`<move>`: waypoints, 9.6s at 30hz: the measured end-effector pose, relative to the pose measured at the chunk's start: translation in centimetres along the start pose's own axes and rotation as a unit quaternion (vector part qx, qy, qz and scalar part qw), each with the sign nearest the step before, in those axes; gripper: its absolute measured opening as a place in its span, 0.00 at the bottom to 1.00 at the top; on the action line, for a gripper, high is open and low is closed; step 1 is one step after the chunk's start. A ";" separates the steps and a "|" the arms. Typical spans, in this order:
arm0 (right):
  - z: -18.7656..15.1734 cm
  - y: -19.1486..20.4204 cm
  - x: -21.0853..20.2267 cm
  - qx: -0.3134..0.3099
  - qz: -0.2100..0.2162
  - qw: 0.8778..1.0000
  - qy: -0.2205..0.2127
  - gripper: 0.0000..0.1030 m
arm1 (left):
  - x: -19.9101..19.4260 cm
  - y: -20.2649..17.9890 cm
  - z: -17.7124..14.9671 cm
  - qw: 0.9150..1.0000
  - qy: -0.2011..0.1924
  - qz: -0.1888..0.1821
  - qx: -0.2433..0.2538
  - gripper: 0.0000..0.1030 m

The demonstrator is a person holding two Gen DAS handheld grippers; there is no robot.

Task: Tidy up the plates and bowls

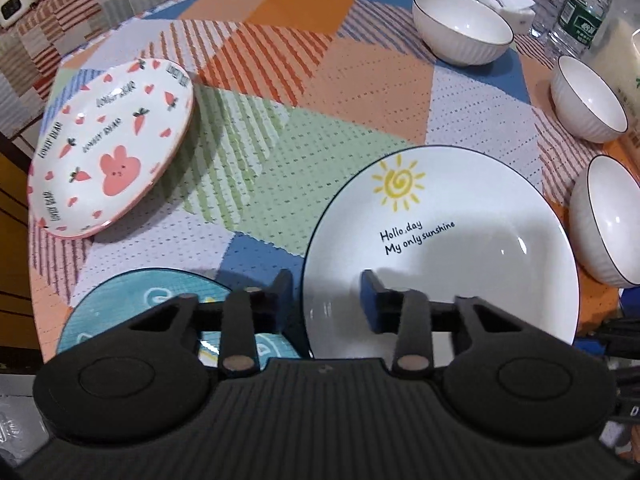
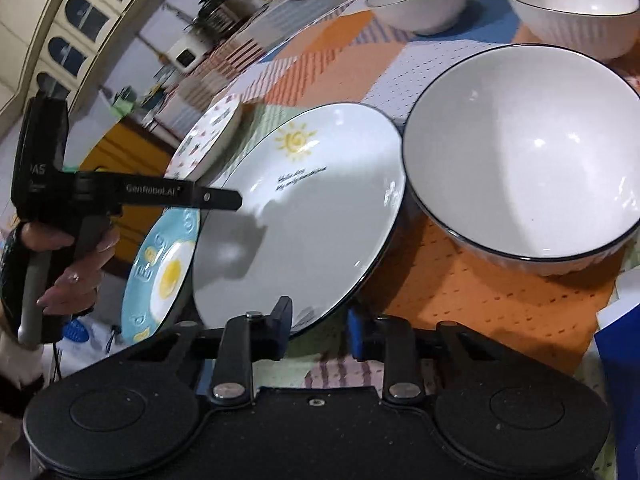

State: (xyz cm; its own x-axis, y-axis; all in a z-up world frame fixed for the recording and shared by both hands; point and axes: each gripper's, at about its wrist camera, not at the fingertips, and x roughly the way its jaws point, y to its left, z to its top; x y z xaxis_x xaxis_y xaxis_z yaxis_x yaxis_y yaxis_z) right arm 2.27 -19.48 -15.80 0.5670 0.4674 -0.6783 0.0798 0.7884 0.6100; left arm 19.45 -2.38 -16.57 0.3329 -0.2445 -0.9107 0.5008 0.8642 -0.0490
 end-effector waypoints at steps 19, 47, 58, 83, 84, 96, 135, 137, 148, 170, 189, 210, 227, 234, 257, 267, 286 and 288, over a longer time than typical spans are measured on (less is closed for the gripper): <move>1.7 2.4 -0.2 -0.033 -0.012 0.999 0.005 0.26 | -2.3 1.8 0.7 0.999 -0.025 -0.021 0.008 0.21; 16.1 0.5 5.2 -0.086 -0.081 0.992 0.052 0.25 | 3.7 3.5 7.8 0.998 -0.012 0.016 -0.053 0.23; 17.6 0.5 7.6 -0.097 -0.165 0.979 0.066 0.29 | 3.5 2.2 7.5 0.998 0.003 0.019 -0.060 0.24; 12.5 10.9 -5.3 -0.240 -0.122 0.963 0.012 0.67 | -10.6 0.1 0.7 0.998 -0.038 -0.002 -0.054 0.48; 12.1 11.4 -5.5 -0.251 -0.120 0.960 0.009 0.67 | -11.2 0.0 0.4 0.998 -0.043 -0.001 -0.048 0.49; 9.0 15.4 -6.4 -0.326 -0.108 0.939 0.007 0.67 | -17.2 0.1 -3.8 0.997 -0.072 0.019 -0.015 0.63; 3.9 16.2 7.4 -0.348 0.008 0.935 0.063 0.80 | -9.0 13.2 -12.7 0.996 -0.034 0.015 -0.076 0.88; 4.0 15.8 8.6 -0.321 0.010 0.944 0.073 0.79 | -8.3 14.0 -12.9 0.996 -0.034 0.010 -0.083 0.88; 3.4 15.1 11.3 -0.290 0.001 0.950 0.114 0.57 | -4.7 17.8 -14.4 0.992 -0.038 -0.018 -0.122 0.52; 6.2 14.9 8.1 -0.291 0.007 0.945 0.150 0.23 | -6.0 15.5 -14.5 0.982 -0.029 -0.069 -0.174 0.31; 14.2 11.4 -2.0 -0.293 -0.028 0.954 0.050 0.23 | -9.4 7.6 -3.2 0.988 -0.092 -0.078 -0.097 0.31; 19.6 2.3 2.8 -0.208 -0.079 0.973 0.063 0.23 | 0.6 4.5 5.0 0.991 -0.034 -0.099 -0.079 0.31; 19.5 2.1 4.8 -0.216 -0.115 0.967 0.070 0.25 | 1.8 4.1 5.9 0.994 0.004 -0.069 -0.087 0.32; 18.7 3.6 5.6 -0.259 -0.175 0.948 0.065 0.30 | 2.4 3.6 5.7 0.994 0.021 -0.063 -0.084 0.32; 18.6 10.5 -1.2 -0.212 -0.119 0.970 0.023 0.31 | -7.3 4.4 3.1 0.995 -0.036 -0.044 -0.080 0.31; 18.4 18.3 -0.6 -0.324 -0.111 0.939 0.005 0.56 | -11.6 7.3 1.2 0.993 -0.094 -0.008 -0.076 0.46; 20.3 23.5 10.2 -0.423 -0.027 0.906 0.011 0.82 | -10.2 16.3 1.2 0.977 -0.182 0.053 -0.099 0.87; 20.4 22.6 11.8 -0.395 -0.019 0.918 0.017 0.82 | -9.4 17.0 1.0 0.975 -0.184 0.063 -0.107 0.91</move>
State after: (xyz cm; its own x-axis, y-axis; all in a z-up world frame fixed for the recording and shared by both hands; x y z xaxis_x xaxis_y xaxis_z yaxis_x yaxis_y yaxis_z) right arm 27.47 -4.31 -1.66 0.5490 0.4352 -0.7136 -0.5283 0.8423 0.1072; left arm 25.63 14.21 -8.43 0.6644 -0.2385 -0.7083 0.2725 0.9598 -0.0675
